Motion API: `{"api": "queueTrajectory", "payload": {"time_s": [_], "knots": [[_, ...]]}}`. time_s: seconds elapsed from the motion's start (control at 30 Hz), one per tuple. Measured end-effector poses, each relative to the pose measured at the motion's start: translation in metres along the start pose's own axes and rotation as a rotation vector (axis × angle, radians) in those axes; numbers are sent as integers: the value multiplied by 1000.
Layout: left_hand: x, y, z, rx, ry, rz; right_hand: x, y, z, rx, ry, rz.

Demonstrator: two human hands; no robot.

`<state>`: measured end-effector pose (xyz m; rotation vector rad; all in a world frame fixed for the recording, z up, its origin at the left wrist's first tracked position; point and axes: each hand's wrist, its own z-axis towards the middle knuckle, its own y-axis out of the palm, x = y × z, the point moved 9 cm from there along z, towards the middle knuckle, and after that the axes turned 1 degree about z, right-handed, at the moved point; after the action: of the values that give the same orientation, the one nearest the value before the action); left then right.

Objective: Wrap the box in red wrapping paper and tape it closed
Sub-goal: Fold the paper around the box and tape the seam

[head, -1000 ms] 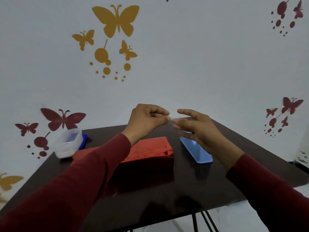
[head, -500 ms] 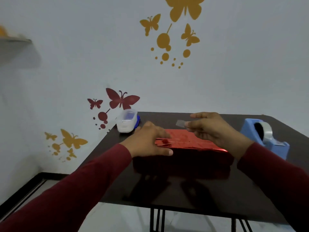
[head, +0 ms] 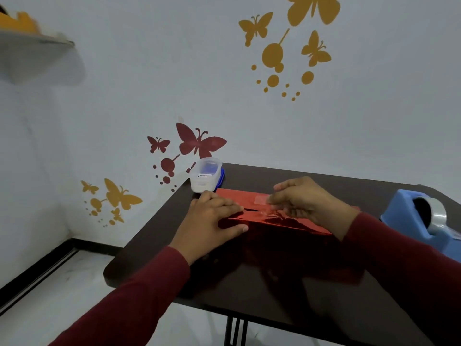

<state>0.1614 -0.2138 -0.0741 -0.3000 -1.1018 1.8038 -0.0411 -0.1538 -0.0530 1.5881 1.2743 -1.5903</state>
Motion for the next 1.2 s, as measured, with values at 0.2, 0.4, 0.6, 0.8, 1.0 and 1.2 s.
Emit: {"api": "queueTrajectory", "payload": {"time_s": [0.2,0.4,0.6,0.8,1.0,1.2], "knots": [[-9,-4,-7,117,-37,-79,-8,25,8,-37,17,-55],[-12,-9,-10,164,-55,-118,-8,38,13,-38,33,-104],[-12,-11,-12,180,-47,-111,-5,42,15,-27,46,-168],[-12,-10,-11,159,-55,-93,-3,43,18,13,39,-230],[-13,-9,-11,155,-66,-89,-8,43,14,51,35,-351],[-9,-15,-8,204,-61,-24,-14,46,13,73,10,-442]]}}
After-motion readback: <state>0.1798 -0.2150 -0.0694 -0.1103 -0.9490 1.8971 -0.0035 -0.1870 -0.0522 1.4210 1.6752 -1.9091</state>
